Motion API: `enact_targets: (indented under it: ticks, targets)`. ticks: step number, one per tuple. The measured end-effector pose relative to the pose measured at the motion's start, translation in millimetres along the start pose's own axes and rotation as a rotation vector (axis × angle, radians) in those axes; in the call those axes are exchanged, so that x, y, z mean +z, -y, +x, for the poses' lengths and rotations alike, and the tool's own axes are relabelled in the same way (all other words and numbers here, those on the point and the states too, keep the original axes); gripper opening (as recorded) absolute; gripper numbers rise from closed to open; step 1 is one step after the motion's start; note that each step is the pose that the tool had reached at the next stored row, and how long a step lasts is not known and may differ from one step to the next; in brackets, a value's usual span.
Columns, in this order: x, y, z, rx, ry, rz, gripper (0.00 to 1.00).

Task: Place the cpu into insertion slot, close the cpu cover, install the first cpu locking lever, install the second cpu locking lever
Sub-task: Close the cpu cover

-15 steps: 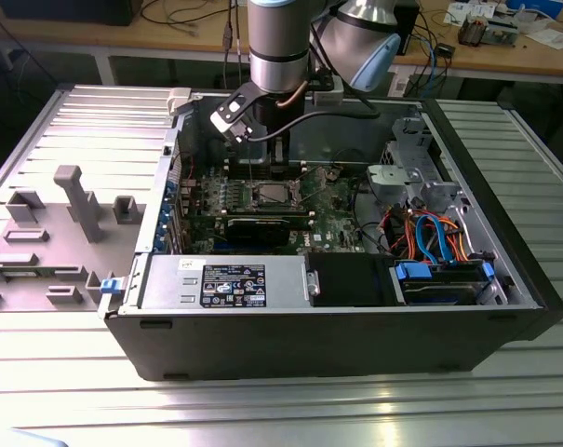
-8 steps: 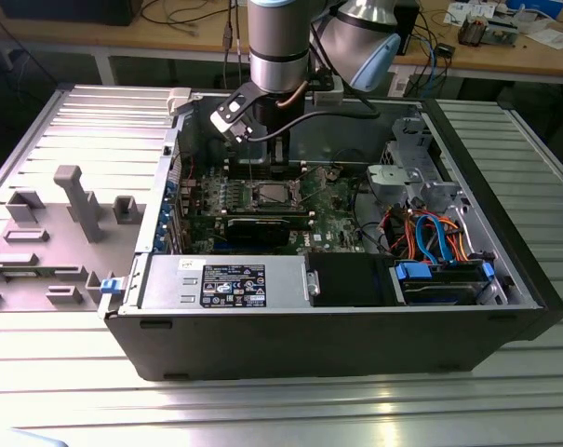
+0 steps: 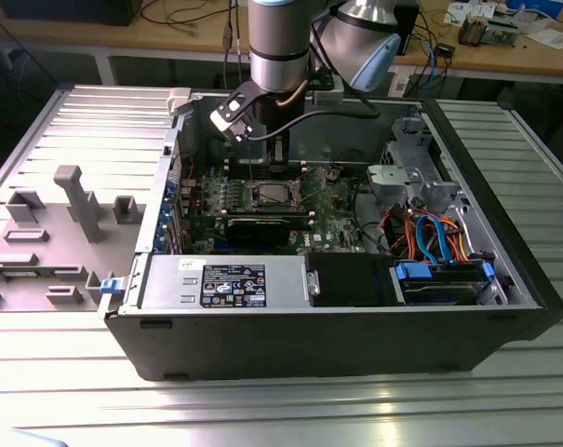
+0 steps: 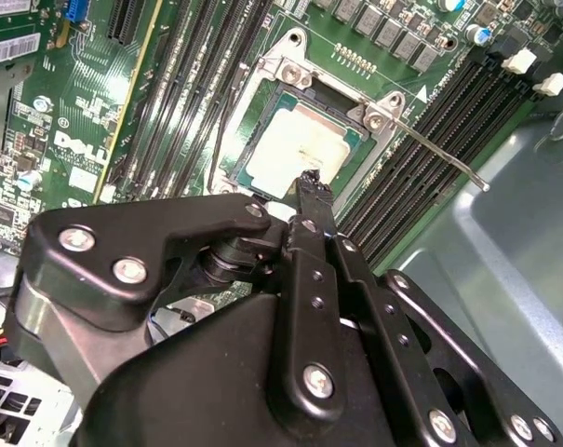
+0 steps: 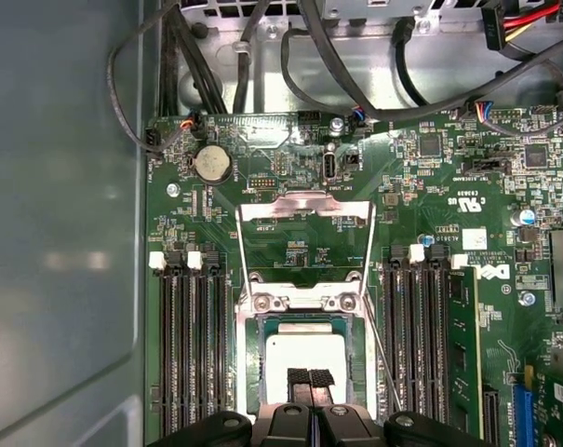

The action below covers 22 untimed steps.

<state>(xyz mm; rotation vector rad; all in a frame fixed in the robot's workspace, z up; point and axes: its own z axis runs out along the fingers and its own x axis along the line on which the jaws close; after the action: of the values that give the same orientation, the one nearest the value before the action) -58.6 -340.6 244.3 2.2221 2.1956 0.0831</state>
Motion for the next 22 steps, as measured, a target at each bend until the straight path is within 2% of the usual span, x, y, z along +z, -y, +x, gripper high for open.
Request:
enact_targets:
  ticks: [9,22]
  targets:
    - [-8.3,-0.4,0.2,0.0,0.0,0.0,0.11]
    - [-9.2,-1.5,0.2,0.0,0.0001,0.0001,0.11]
